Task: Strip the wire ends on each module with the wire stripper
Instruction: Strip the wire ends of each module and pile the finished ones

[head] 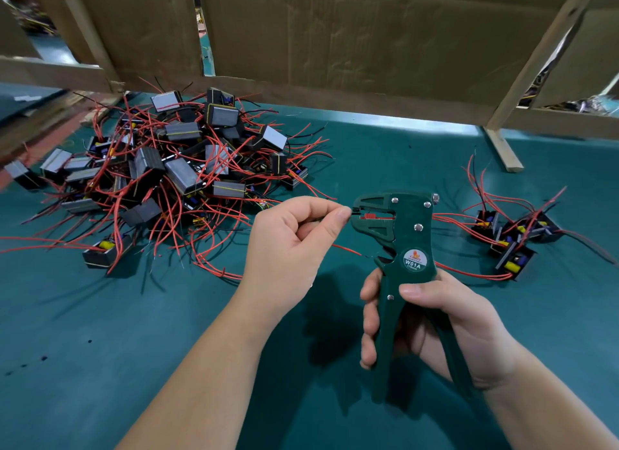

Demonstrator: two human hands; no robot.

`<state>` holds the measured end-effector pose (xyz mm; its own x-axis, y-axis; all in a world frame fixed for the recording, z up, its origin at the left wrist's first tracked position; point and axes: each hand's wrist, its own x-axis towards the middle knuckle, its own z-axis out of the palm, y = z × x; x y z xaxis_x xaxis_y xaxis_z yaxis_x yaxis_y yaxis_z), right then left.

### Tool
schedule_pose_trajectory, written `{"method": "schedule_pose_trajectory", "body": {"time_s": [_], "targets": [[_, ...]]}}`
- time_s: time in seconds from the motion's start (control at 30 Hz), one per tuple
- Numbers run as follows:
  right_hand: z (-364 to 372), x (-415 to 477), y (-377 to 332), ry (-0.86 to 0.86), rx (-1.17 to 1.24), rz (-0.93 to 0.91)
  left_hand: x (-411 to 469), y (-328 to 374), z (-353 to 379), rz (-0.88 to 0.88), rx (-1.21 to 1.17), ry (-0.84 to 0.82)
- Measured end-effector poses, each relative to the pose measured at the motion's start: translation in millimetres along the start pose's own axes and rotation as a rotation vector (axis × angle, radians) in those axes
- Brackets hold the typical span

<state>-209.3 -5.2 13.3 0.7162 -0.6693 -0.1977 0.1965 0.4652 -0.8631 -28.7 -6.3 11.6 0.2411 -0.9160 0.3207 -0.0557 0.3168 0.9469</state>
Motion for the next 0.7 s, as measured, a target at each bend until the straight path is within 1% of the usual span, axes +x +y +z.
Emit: {"method": "schedule_pose_trajectory", "body": {"time_s": [0.07,0.27,0.37,0.47,0.5,0.6,0.63,0.7], "targets": [[0,-1,0,0.007,-0.003,-0.002,0,-1,0,-0.027,-0.029,0.002],[0,-1,-1,0.012,-0.006,0.012,1,-2,-1,-0.060,-0.020,-0.006],[1,-1,-1,0.021,-0.015,0.019,2,-5,-2,-0.077,0.002,-0.035],[6,-1,2,0.074,-0.028,0.017,3,-8,-4,-0.112,0.046,-0.092],[9,0,3,0.114,-0.031,0.011,4,-10,-7,-0.121,0.093,-0.124],[8,3,1,0.285,0.012,0.008,7,-14,-16,-0.090,0.408,-0.233],[6,3,-1,0.298,0.023,0.022,7,-13,-18,-0.082,0.459,-0.249],[2,4,-5,0.247,0.037,0.019,8,-11,-19,-0.086,0.445,-0.255]]}}
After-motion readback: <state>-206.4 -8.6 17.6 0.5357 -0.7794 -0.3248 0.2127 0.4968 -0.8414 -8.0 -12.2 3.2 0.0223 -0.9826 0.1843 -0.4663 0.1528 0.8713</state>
